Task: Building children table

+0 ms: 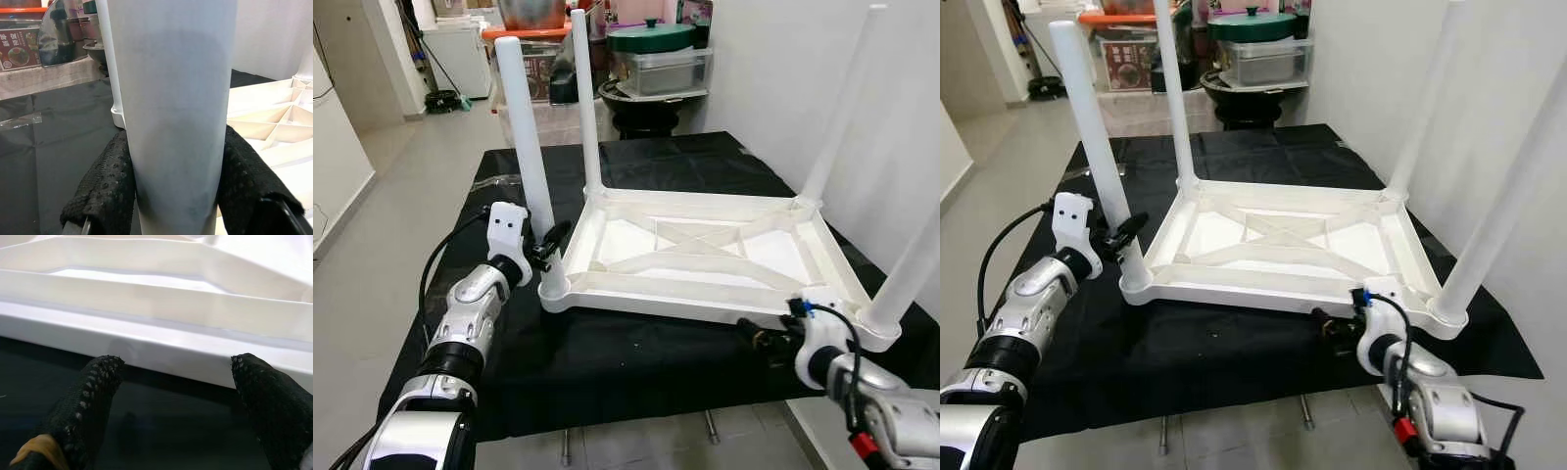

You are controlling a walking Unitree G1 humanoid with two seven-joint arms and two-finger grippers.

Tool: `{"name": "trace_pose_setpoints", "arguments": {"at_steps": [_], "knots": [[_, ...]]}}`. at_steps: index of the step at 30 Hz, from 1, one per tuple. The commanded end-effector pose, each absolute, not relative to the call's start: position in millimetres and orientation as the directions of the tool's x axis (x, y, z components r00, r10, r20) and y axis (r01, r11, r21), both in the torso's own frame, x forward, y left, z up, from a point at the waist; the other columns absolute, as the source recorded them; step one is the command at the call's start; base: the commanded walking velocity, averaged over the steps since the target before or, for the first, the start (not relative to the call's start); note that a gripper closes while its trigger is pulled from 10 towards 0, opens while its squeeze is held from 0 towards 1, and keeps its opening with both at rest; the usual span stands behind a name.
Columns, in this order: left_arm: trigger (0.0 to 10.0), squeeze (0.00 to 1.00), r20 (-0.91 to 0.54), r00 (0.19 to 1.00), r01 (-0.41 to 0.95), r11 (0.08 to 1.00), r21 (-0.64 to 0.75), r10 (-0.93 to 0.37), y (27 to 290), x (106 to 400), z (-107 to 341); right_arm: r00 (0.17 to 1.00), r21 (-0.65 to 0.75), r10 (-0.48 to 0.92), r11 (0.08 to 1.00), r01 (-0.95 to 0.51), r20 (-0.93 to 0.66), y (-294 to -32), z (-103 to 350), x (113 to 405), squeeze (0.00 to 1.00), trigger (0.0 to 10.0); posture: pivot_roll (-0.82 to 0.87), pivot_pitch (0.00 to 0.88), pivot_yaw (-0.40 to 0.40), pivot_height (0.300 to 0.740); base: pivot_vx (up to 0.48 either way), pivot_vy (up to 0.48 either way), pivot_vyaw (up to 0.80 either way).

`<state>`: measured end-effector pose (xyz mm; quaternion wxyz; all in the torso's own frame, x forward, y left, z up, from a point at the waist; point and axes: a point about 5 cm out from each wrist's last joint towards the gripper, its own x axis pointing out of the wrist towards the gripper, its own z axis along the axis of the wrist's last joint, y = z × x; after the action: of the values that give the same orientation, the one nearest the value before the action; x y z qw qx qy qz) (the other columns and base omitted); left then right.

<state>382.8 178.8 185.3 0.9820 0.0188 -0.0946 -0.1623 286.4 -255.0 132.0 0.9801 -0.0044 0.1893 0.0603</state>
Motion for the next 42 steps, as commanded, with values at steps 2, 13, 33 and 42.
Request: {"name": "trace_pose_setpoints", "arguments": {"at_steps": [2, 13, 33, 42], "knots": [[10.0, 0.0, 0.142, 0.936, 0.316, 0.947, 0.056, -0.321, 180, 377, 175, 0.921, 0.021, 0.1, 0.995, -0.1, -0.376, -254, 129, 289, 0.0, 10.0, -0.03, 0.0, 0.025, 0.74, 0.0, 0.0, 0.0], [10.0, 0.0, 0.165, 0.915, 0.36, 0.929, 0.083, -0.369, 181, 357, 176, 0.901, 0.047, 0.121, 0.993, -0.111, -0.418, -245, 120, 292, 0.0, 10.0, -0.01, 0.0, 0.006, 0.74, 0.0, 0.0, 0.0], [10.0, 0.0, 0.143, 0.804, 0.58, 0.814, 0.025, -0.577, 143, 319, 180, 0.94, 0.061, -0.044, 0.996, 0.069, -0.338, -243, 122, 329, 0.0, 10.0, 0.01, 0.0, 0.004, 0.74, 0.0, 0.0, 0.0], [10.0, 0.0, 0.134, 0.697, 0.712, 0.702, -0.015, -0.704, 106, 307, 186, 0.942, 0.068, 0.031, 0.998, -0.008, -0.335, -212, 118, 345, 0.0, 10.0, 0.02, 0.0, 0.008, 0.74, 0.0, 0.0, 0.0]]}}
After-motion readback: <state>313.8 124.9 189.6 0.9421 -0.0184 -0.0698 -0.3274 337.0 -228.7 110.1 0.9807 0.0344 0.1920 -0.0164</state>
